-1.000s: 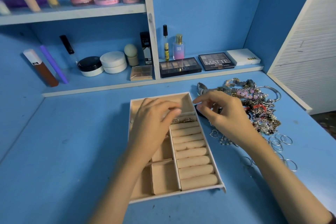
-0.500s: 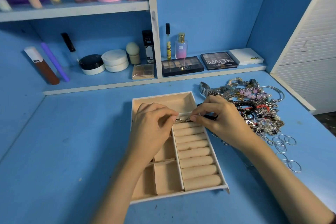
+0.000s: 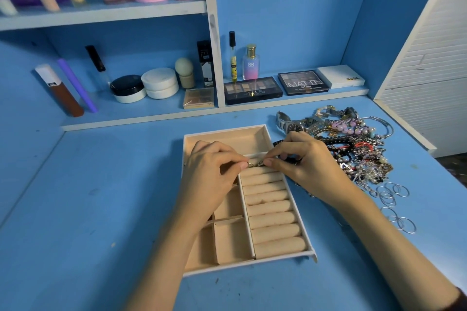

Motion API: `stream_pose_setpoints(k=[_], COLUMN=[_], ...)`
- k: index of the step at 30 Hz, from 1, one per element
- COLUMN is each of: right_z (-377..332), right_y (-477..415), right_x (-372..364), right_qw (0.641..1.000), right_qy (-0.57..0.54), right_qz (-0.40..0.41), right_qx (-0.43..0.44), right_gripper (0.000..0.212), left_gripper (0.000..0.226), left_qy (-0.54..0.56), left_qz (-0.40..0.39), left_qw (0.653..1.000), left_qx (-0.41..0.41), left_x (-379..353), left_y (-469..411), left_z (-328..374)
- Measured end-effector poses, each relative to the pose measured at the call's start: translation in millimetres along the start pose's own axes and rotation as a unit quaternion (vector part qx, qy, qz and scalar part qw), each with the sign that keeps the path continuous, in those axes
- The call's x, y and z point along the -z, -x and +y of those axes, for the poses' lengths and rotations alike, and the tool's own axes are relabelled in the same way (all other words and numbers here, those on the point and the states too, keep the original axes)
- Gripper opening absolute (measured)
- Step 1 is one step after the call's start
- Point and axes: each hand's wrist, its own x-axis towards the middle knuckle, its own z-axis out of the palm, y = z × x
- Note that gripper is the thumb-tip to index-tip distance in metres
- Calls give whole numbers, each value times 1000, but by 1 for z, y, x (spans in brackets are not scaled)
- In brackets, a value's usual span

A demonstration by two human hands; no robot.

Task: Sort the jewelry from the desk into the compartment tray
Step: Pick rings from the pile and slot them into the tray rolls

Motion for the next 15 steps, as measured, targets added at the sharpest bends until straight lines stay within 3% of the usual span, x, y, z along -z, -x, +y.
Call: stream_pose_setpoints(k=[11, 15], right_z=[-5, -13], right_y=[-1, 7], right_x=[4, 23], right_qw=[1000, 996], right_qy=[-13, -51], right_qz=[1, 47], right_qx=[-16, -53], right_gripper=[12, 10], left_gripper=[16, 25], left_qy=[-20, -22], left_qz=[-8, -20], left_qw=[1000, 999], left_qx=[4, -12], left_x=[2, 7], left_y=[-1, 3], left_z=[2, 20])
